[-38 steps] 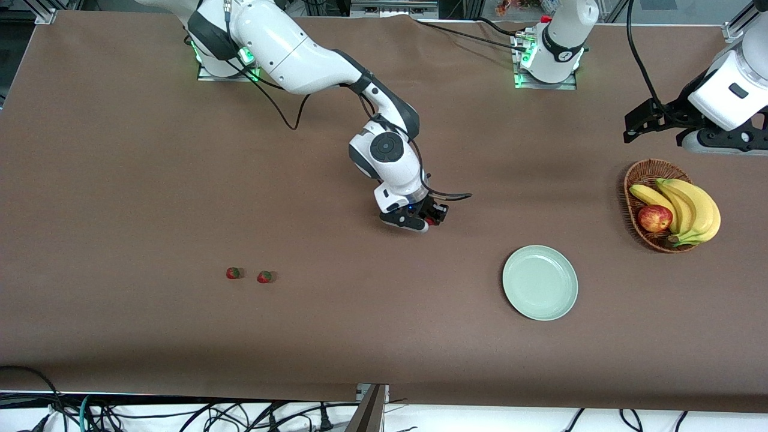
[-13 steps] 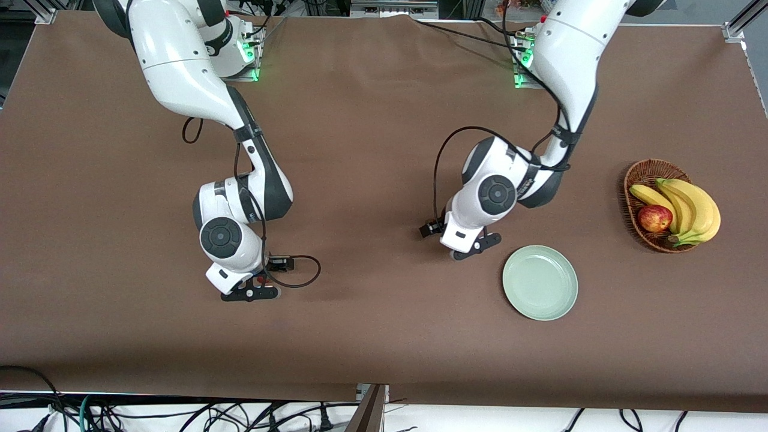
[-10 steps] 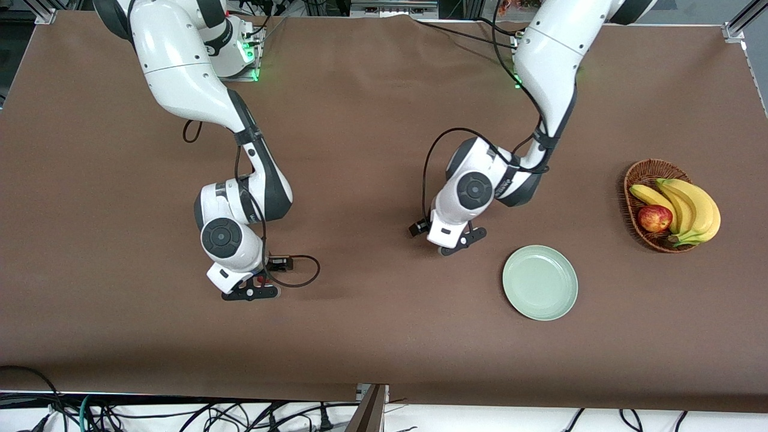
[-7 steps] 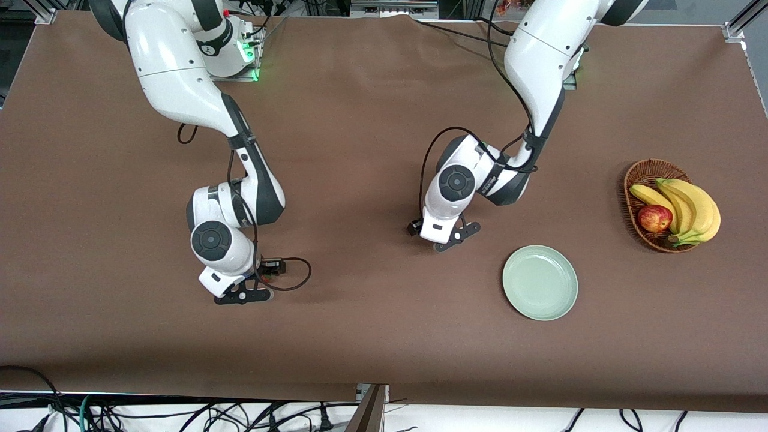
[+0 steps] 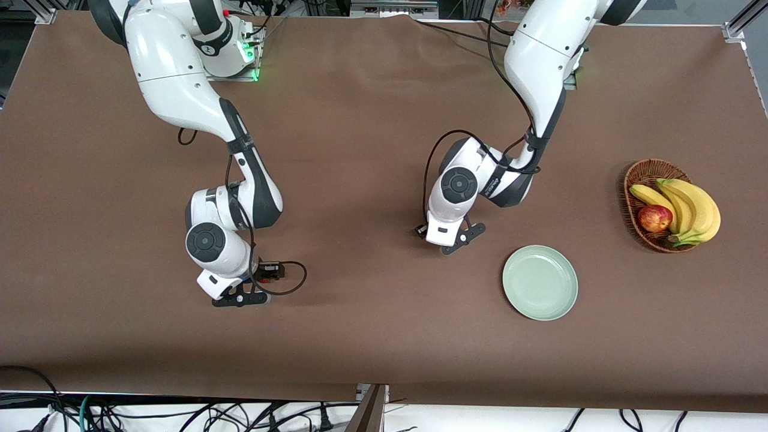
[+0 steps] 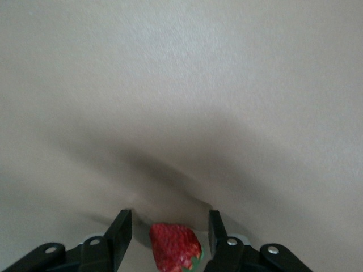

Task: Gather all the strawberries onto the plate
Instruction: 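Carry the strawberry over the plate while the right gripper grasps another, then open the left gripper over the plate while the right gripper lifts strawberry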

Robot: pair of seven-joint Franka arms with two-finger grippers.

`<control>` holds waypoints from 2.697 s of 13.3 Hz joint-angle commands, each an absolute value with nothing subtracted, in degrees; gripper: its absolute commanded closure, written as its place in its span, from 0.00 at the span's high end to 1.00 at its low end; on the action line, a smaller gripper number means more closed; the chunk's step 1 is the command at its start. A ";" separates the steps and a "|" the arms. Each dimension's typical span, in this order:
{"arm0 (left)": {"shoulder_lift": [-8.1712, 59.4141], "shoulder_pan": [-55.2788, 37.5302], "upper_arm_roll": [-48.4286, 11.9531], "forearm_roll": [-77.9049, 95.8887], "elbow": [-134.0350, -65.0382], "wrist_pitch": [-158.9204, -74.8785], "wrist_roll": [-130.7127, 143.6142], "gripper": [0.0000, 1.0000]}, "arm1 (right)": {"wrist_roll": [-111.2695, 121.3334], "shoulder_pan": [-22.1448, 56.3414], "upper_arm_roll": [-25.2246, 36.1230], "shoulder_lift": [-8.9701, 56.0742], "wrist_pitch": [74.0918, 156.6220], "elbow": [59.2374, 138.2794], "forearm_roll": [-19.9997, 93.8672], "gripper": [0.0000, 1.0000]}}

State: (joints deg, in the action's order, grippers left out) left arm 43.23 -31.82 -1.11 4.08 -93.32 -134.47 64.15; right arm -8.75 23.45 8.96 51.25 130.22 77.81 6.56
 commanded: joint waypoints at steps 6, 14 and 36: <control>42.10 -33.04 -0.53 2.64 -93.87 -134.30 67.06 0.64 | -7.56 23.47 8.61 52.12 130.69 76.82 7.91 0.38; 41.05 -33.57 -0.70 2.64 -94.39 -133.86 67.50 0.46 | -9.40 24.08 6.07 50.71 130.08 76.82 12.47 0.18; 40.08 -11.34 0.88 2.29 -88.24 -123.13 -12.39 0.15 | -59.74 50.00 3.16 55.97 149.64 72.78 14.77 0.28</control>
